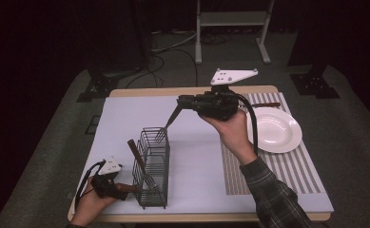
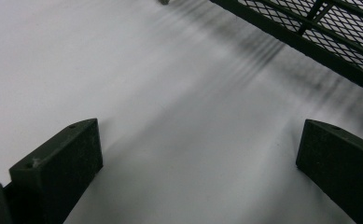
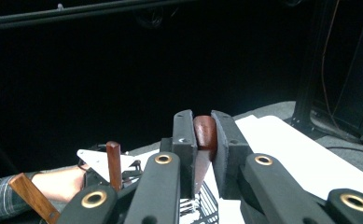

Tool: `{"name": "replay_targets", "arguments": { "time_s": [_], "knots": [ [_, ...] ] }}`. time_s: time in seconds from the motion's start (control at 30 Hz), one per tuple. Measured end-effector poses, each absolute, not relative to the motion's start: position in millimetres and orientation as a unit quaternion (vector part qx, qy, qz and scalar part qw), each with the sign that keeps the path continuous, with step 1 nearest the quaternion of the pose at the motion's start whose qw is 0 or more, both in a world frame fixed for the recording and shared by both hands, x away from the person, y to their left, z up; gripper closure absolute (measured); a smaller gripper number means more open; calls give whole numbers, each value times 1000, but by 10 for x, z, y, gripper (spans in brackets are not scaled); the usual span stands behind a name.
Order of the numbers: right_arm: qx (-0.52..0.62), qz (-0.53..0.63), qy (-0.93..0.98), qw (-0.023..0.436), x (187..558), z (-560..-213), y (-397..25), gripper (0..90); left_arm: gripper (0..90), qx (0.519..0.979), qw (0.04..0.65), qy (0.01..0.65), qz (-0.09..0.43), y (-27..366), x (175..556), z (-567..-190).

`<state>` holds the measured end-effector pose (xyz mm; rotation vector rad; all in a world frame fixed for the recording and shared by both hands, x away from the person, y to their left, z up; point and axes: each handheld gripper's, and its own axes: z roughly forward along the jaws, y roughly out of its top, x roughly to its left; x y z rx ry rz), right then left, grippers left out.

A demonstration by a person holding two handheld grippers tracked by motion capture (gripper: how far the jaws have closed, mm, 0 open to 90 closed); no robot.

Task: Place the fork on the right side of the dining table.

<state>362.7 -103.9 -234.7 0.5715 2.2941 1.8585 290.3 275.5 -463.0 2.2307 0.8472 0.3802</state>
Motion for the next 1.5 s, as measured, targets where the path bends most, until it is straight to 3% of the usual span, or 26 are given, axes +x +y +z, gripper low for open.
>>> {"name": "replay_targets", "arguments": {
  "time_s": [0.73, 1.5],
  "knots": [
    [233, 625, 737, 110, 3598, -2302, -1625, 802, 0, 864, 354, 327, 147, 2757, 2904, -4629],
    [309, 603, 723, 134, 3438, -2799, -2283, 801, 0, 864, 354, 327, 148, 2757, 2902, -4629]
  ]
}}
